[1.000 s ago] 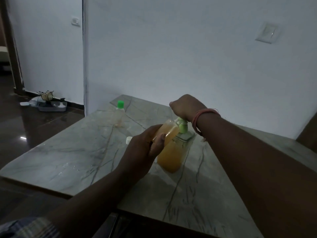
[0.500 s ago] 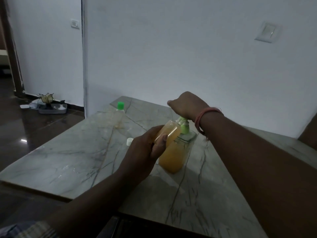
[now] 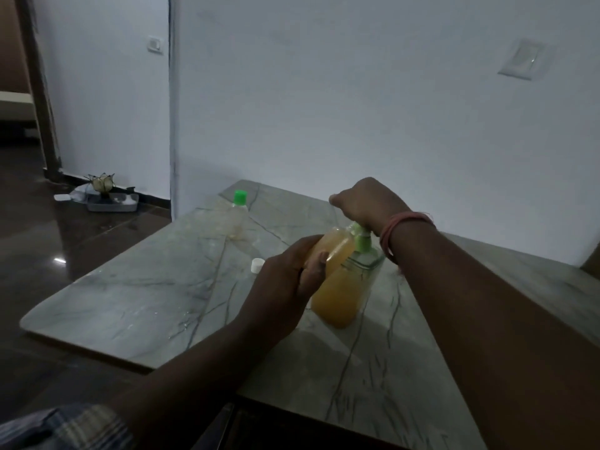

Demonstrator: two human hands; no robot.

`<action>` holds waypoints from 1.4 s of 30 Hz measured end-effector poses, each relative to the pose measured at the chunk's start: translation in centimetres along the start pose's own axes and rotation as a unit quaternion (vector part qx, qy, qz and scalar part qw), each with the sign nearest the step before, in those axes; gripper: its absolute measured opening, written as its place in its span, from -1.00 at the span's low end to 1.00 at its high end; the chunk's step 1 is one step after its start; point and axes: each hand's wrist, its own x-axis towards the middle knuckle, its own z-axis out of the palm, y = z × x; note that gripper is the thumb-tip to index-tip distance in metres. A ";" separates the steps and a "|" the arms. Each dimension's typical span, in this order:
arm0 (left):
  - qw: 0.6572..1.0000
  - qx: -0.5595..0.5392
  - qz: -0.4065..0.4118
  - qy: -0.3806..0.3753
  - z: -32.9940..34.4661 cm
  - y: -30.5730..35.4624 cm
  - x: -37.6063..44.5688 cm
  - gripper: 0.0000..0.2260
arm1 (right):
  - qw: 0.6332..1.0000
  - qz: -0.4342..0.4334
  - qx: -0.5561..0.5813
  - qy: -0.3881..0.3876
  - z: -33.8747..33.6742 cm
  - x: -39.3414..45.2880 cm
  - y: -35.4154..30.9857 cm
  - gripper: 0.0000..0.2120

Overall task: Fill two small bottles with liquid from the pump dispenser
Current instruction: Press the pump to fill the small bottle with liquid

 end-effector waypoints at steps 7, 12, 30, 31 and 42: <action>1.000 0.009 -0.001 -0.012 0.1 0.0 0.0 -0.58 | 0.994 -0.035 -0.097 -0.026 -1.1 0.0 -0.6 -0.74; 1.000 0.010 0.012 -0.004 0.2 -0.1 0.1 -0.57 | 0.997 -0.009 -0.044 -0.055 -0.3 0.2 -0.1 -0.77; 1.000 0.004 0.001 0.001 0.2 0.1 0.0 -0.51 | 0.996 -0.052 -0.069 -0.020 -1.4 -0.4 -0.8 -0.65; 1.000 0.004 0.001 0.000 0.2 0.1 0.0 -0.52 | 0.998 -0.052 -0.044 -0.009 -1.3 -0.3 -0.5 -0.65; 1.000 0.003 -0.006 -0.005 0.2 0.1 0.0 -0.54 | 0.998 -0.036 -0.041 -0.025 -1.1 0.1 -0.1 -0.61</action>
